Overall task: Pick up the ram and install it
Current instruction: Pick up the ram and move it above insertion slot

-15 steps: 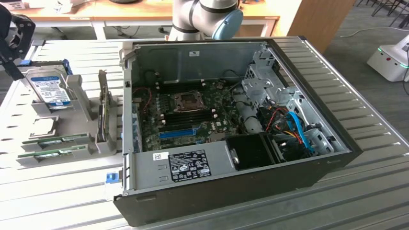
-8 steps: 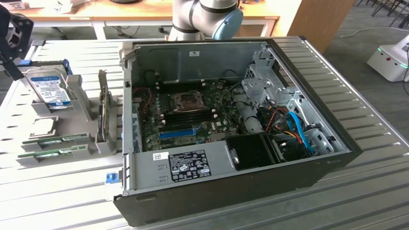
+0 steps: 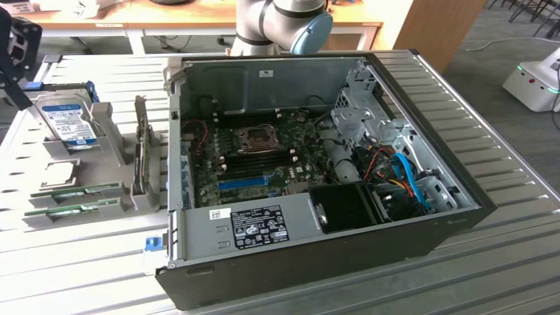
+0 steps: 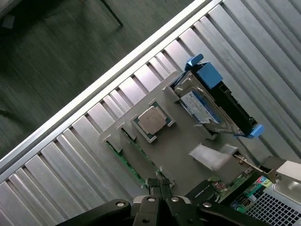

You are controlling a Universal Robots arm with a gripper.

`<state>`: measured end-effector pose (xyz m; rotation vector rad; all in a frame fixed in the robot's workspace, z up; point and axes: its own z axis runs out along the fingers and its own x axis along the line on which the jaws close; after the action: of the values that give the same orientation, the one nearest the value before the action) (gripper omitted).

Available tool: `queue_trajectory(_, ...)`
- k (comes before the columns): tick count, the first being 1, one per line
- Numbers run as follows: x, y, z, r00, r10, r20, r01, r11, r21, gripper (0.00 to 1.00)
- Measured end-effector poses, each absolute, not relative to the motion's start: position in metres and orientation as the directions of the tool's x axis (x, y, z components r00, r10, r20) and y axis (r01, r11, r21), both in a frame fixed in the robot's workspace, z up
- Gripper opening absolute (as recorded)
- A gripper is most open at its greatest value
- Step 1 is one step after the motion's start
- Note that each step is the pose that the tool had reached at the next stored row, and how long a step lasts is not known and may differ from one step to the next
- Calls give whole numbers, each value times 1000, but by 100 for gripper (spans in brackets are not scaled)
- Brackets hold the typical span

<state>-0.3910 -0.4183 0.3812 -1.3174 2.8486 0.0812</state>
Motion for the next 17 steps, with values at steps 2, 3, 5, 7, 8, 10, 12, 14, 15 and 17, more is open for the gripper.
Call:
queue_trajectory(2, -391, -418, 381, -621, -783, -24, -783, 620, 46, 11)
queue_trajectory(3, -391, -418, 381, -607, -794, -24, -794, 606, 46, 11)
queue_trajectory(5, -391, -418, 381, -579, -815, -24, -815, 577, 46, 11)
queue_trajectory(7, -391, -418, 381, -551, -834, -24, -834, 549, 46, 11)
queue_trajectory(8, -391, -418, 381, -537, -843, -24, -843, 535, 46, 11)
queue_trajectory(10, -391, -418, 381, -509, -861, -24, -861, 507, 46, 11)
queue_trajectory(12, -391, -418, 381, -479, -878, -24, -878, 477, 46, 11)
queue_trajectory(14, -391, -418, 381, -451, -892, -24, -892, 449, 46, 11)
queue_trajectory(15, -391, -418, 381, -437, -899, -24, -899, 435, 46, 11)
queue_trajectory(17, -391, -418, 381, -409, -912, -24, -912, 407, 46, 11)
